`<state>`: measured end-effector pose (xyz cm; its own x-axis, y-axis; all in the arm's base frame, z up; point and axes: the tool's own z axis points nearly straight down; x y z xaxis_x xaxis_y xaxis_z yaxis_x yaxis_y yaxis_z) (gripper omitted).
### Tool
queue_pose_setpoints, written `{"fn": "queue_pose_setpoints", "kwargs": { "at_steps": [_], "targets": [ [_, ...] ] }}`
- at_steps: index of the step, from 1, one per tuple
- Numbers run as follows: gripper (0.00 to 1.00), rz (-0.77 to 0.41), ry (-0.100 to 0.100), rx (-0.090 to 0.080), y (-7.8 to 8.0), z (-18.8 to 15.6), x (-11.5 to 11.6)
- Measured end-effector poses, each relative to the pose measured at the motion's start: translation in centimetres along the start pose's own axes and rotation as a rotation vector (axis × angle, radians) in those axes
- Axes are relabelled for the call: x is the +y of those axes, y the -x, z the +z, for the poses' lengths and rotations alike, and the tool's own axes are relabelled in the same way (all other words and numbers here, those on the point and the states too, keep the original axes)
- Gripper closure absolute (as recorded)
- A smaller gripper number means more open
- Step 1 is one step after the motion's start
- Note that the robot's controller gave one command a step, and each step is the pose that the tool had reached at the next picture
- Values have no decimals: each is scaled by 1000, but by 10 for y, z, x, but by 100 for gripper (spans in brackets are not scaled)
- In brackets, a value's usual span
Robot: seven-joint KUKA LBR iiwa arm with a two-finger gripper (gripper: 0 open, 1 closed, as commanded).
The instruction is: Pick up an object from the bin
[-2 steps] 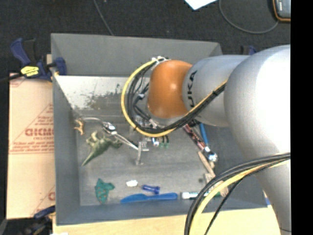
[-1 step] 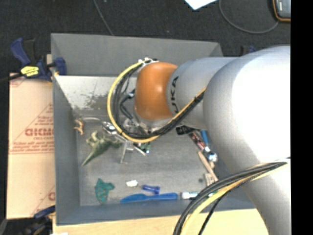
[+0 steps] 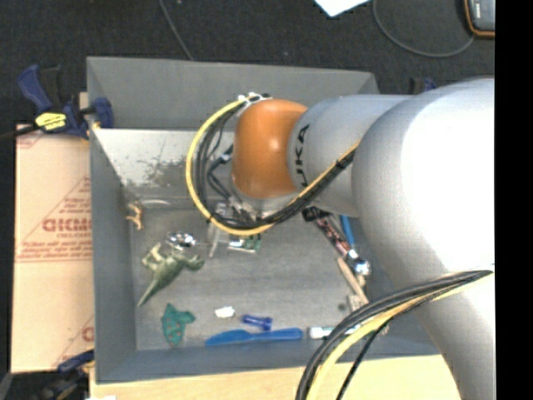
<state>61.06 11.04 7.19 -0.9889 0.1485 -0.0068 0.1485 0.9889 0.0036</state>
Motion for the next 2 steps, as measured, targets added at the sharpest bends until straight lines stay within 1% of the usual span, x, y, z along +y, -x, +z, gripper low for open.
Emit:
{"fn": "queue_pose_setpoints", "kwargs": {
  "at_steps": [1, 2],
  "targets": [
    [100, 0, 0, 0, 0, 0, 0],
    [100, -1, -1, 4, -2, -15, -1]
  ]
}}
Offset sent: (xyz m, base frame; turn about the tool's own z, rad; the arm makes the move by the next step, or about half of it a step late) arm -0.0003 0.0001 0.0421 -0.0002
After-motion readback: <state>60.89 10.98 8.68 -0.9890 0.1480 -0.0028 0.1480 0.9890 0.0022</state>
